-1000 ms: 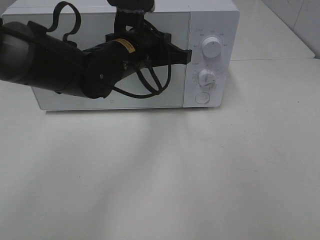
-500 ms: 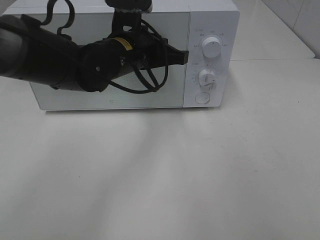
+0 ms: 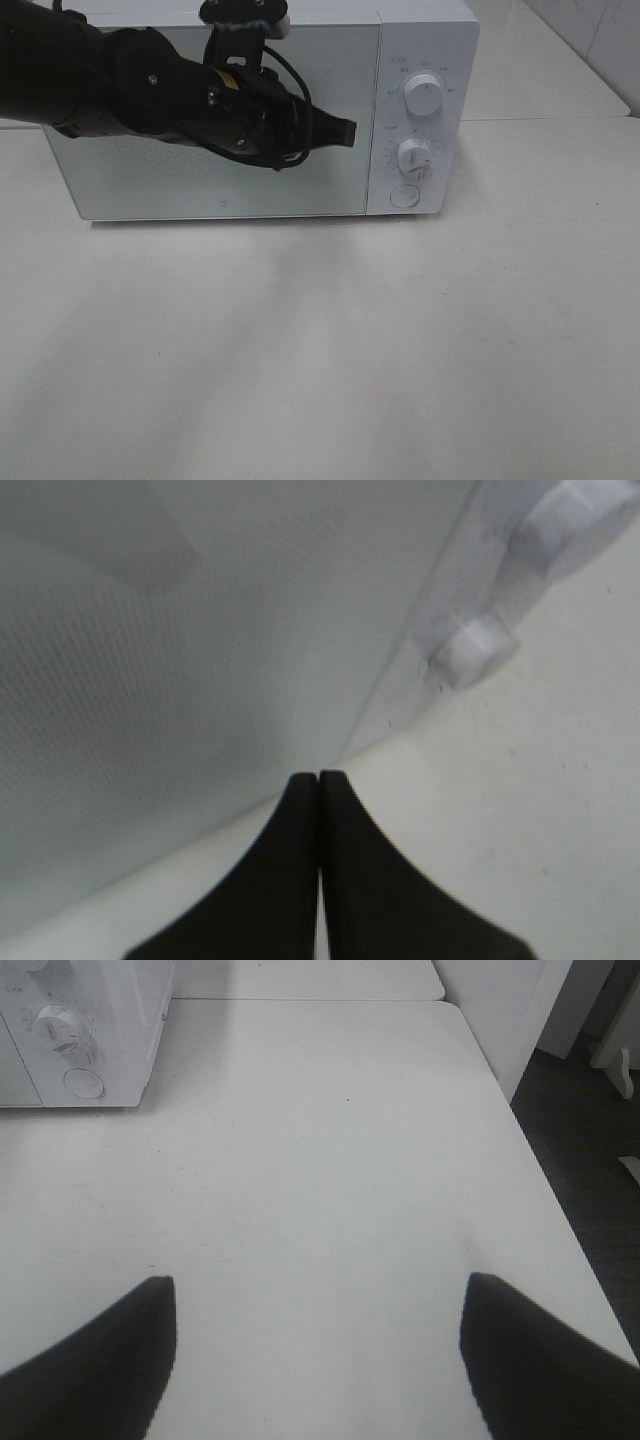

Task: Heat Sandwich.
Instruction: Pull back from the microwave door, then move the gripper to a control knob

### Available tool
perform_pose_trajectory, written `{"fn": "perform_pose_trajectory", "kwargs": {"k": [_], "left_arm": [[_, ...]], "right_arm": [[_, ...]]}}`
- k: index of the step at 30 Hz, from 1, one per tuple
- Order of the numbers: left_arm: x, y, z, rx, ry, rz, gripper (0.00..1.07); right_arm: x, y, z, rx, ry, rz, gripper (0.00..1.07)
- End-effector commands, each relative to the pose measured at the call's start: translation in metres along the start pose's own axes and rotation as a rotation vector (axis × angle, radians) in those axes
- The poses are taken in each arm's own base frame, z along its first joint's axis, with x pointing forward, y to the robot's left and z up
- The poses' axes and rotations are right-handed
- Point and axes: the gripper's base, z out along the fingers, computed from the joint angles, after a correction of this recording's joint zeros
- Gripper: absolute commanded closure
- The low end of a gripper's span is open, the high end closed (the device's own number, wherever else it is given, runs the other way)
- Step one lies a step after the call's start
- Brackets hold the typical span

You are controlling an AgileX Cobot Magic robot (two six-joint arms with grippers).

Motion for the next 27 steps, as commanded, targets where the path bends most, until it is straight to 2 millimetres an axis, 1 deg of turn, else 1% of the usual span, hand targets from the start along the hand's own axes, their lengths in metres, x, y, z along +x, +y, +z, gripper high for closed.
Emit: {"fn": "perform_pose_trajectory", "kwargs": {"k": [1, 2, 3, 4, 5, 6, 7, 8, 9, 10, 11, 15, 16, 17, 18, 20, 21, 22, 23, 25, 26, 27], "left_arm": [[0.001, -0.007, -0.015, 0.041, 0.119, -0.004, 0.98], [0.001, -0.007, -0.015, 0.041, 0.119, -0.004, 0.98], [0.003, -0.008, -0.019, 0.052, 0.156, -0.003, 0.89], [0.004, -0.009, -0.022, 0.061, 0.190, -0.003, 0.78], [0.007, -0.011, -0.027, 0.074, 0.245, -0.012, 0.53], [0.008, -0.012, -0.029, 0.079, 0.266, -0.023, 0.42], [0.008, -0.012, -0.029, 0.079, 0.266, -0.023, 0.42], [0.009, -0.012, -0.032, 0.083, 0.293, -0.035, 0.28], [0.012, -0.014, -0.037, 0.096, 0.350, -0.037, 0.09], [0.013, -0.015, -0.040, 0.102, 0.376, -0.032, 0.04], [0.013, -0.015, -0.040, 0.102, 0.376, -0.032, 0.04], [0.016, -0.018, -0.059, 0.130, 0.496, -0.001, 0.06], [0.016, -0.018, -0.059, 0.130, 0.496, -0.001, 0.06], [0.016, -0.018, -0.064, 0.132, 0.524, 0.016, 0.06], [0.019, -0.017, -0.073, 0.128, 0.590, 0.050, 0.06], [0.019, -0.016, -0.083, 0.125, 0.637, 0.077, 0.06], [0.019, -0.016, -0.083, 0.125, 0.637, 0.077, 0.06], [0.019, -0.016, -0.089, 0.125, 0.652, 0.088, 0.06], [0.018, -0.014, -0.098, 0.118, 0.690, 0.105, 0.06], [0.017, -0.009, -0.107, 0.102, 0.719, 0.089, 0.06], [0.017, -0.009, -0.107, 0.102, 0.719, 0.089, 0.06], [0.014, -0.003, -0.117, 0.081, 0.733, 0.066, 0.06]], "right_arm": [[0.002, -0.001, -0.004, 0.011, -0.030, -0.002, 0.32], [0.002, -0.001, -0.004, 0.011, -0.030, -0.002, 0.32], [0.002, -0.001, -0.004, 0.011, -0.030, -0.002, 0.32], [0.002, -0.001, -0.004, 0.011, -0.030, -0.002, 0.32], [0.002, -0.001, -0.004, 0.011, -0.030, -0.002, 0.32], [0.002, -0.001, -0.004, 0.011, -0.030, -0.002, 0.32], [0.002, -0.001, -0.004, 0.011, -0.030, -0.002, 0.32], [0.002, -0.001, -0.004, 0.011, -0.030, -0.002, 0.32], [0.002, -0.001, -0.004, 0.011, -0.030, -0.002, 0.32], [0.002, -0.001, -0.004, 0.011, -0.030, -0.002, 0.32], [0.002, -0.001, -0.004, 0.011, -0.030, -0.002, 0.32], [0.002, -0.001, -0.004, 0.011, -0.030, -0.002, 0.32], [0.002, -0.001, -0.004, 0.011, -0.030, -0.002, 0.32], [0.002, -0.001, -0.004, 0.011, -0.030, -0.002, 0.32], [0.002, -0.001, -0.004, 0.011, -0.030, -0.002, 0.32], [0.002, -0.001, -0.004, 0.011, -0.030, -0.002, 0.32], [0.002, -0.001, -0.004, 0.011, -0.030, -0.002, 0.32], [0.002, -0.001, -0.004, 0.011, -0.030, -0.002, 0.32], [0.002, -0.001, -0.004, 0.011, -0.030, -0.002, 0.32], [0.002, -0.001, -0.004, 0.011, -0.030, -0.002, 0.32], [0.002, -0.001, -0.004, 0.011, -0.030, -0.002, 0.32], [0.002, -0.001, -0.004, 0.011, -0.030, -0.002, 0.32]]}}
